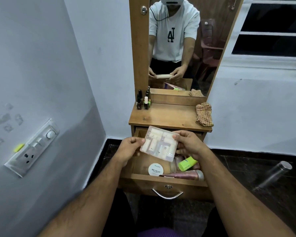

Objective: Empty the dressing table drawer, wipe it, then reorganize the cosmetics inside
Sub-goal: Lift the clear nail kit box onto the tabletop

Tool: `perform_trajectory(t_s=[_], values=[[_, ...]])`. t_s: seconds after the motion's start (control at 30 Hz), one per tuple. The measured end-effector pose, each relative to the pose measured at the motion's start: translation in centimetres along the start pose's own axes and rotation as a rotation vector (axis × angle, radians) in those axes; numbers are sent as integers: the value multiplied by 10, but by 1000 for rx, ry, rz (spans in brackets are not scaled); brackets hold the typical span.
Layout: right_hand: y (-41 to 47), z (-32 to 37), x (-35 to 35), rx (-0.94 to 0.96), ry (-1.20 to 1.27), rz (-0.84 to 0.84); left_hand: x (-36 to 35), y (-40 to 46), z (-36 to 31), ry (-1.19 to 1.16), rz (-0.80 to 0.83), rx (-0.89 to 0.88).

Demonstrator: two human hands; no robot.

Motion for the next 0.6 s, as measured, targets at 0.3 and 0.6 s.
perform_trajectory(t_s=[0.3,0.6], values=[[41,13,-54,-23,350,-248,25,47,-26,-263,-277,34],[86,35,-81,36,300,-336,37,106,-37,-134,-466,7]])
Point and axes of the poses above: each hand's wrist, its own y-axis towards the middle knuckle, its own x-axis out of the back of the hand, z = x × y, the point moved 1 cm from there along y, towards the middle knuckle, and after that the axes turned 7 degrees about x, right-handed, at the moved point
